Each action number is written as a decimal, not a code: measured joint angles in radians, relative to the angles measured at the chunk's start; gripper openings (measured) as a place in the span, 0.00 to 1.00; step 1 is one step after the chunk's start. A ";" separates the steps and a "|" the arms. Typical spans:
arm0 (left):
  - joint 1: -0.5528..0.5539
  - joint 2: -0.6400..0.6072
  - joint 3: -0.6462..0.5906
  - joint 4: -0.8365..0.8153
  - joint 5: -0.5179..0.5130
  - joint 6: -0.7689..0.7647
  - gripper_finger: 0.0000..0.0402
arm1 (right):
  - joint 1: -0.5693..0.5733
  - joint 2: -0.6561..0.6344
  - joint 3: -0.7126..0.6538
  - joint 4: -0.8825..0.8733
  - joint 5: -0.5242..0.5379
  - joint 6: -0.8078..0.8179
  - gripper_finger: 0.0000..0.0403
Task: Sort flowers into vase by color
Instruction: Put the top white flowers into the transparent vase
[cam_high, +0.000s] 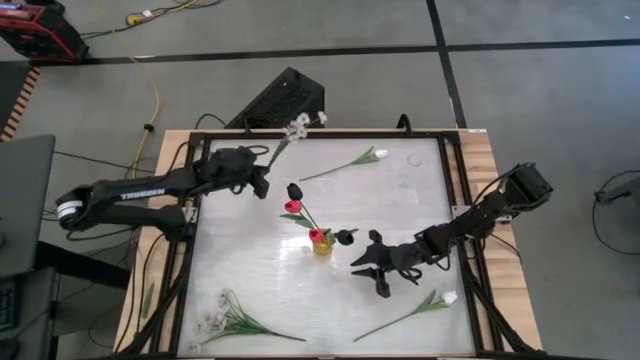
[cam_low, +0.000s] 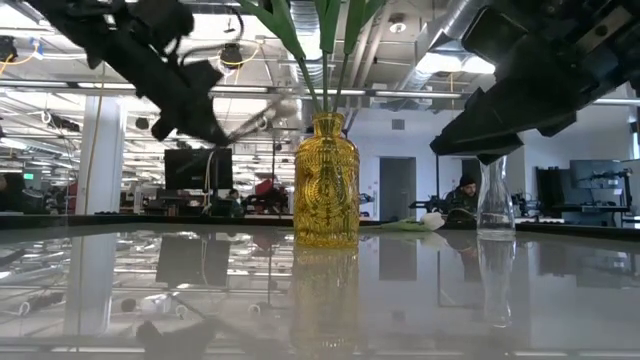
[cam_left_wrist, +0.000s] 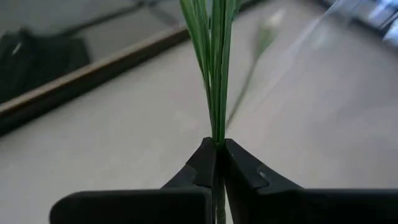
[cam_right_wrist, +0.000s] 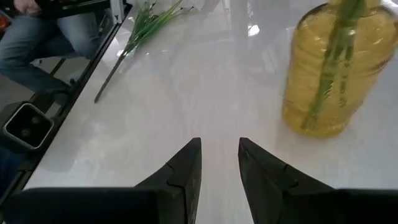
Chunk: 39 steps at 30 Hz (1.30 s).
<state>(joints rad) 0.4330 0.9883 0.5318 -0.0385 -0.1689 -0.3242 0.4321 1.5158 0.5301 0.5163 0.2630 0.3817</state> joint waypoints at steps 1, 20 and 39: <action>-0.008 -0.014 -0.019 0.052 0.006 -0.008 0.00 | -0.018 0.000 0.000 -0.003 0.001 0.000 0.33; -0.053 0.252 -0.108 0.713 0.255 -0.103 0.00 | -0.432 -0.103 0.133 -0.302 -0.108 -0.299 0.33; -0.068 0.637 0.116 0.995 0.479 -0.172 0.00 | -0.779 -0.101 0.133 0.111 -0.497 -0.258 0.55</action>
<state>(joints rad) 0.3655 1.6253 0.6483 0.9567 0.3096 -0.4966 -0.3465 1.4143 0.6628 0.6271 -0.2338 0.1236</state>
